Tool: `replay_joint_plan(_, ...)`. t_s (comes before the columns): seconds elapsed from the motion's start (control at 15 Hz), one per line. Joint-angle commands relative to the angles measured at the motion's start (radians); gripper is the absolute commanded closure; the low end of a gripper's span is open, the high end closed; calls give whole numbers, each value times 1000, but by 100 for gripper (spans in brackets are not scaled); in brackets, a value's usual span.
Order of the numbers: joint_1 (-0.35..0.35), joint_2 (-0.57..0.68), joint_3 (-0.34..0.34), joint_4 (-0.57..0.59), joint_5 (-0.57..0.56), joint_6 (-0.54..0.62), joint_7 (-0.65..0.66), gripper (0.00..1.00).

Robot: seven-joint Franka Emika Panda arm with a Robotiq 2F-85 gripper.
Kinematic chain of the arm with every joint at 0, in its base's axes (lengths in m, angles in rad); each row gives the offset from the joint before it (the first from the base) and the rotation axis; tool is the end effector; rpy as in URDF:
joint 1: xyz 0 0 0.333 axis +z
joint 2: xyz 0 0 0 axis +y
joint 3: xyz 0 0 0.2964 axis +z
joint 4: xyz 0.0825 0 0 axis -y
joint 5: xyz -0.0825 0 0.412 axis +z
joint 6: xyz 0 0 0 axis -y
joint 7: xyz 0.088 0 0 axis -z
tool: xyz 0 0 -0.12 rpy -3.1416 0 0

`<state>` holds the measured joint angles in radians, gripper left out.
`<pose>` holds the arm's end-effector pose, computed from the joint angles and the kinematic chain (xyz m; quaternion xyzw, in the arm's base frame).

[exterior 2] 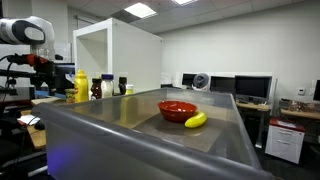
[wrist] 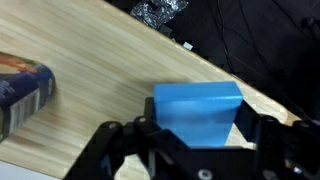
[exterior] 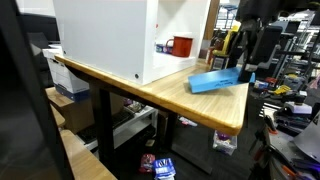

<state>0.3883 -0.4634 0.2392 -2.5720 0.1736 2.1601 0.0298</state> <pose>0.3486 0.2561 0.3741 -0.9707 -0.2386 -0.0150 0.0261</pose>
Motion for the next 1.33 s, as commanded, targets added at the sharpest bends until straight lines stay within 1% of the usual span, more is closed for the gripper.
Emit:
replay_joint_plan(0.0, 14, 94, -14, 77, 3, -7, -179, 48)
replay_joint_plan(0.33, 23, 165, -25, 155, 9, -25, -387, 48)
replay_joint_plan(0.53, 20, 188, -40, 181, 10, -26, -541, 48)
replay_joint_plan(0.93, 2, 185, -116, 181, 13, -30, -890, 48)
replay_joint_plan(1.0, 18, 181, -150, 174, 15, -23, -958, 48)
replay_joint_plan(1.2, 21, 177, -199, 170, 39, -23, -1144, 48)
replay_joint_plan(1.27, -7, 177, -184, 173, 53, -31, -1204, 48)
